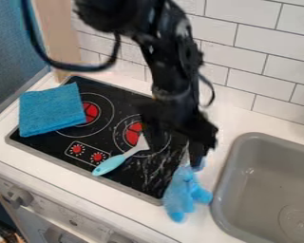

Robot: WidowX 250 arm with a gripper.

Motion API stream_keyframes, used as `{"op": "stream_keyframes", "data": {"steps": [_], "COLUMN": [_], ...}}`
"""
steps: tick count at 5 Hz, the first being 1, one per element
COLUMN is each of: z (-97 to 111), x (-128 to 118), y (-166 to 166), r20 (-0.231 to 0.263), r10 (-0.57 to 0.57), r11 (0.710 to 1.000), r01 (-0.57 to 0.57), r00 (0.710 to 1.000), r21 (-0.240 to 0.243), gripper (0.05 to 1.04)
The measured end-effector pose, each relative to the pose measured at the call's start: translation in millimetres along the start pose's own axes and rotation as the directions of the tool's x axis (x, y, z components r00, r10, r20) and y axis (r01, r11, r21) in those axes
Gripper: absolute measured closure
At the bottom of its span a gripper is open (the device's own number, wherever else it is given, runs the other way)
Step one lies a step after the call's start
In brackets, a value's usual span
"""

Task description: Move the blue stuffed toy between the sink and the stove

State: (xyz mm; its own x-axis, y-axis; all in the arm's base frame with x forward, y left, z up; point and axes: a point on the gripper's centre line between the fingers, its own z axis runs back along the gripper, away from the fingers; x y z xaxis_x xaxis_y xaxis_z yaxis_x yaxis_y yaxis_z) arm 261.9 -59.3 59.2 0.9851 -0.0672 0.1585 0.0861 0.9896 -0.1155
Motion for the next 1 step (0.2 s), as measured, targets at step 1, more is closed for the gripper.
{"op": "stream_keyframes", "data": {"steps": [1], "z": [31.9], "x": [5.0], "y": [2.7], "r20": [0.060], "r10": [0.028], "r11": [0.997], "r01": [-0.024], "r00": [0.998], "r21": [-0.071], "gripper": [0.083]}}
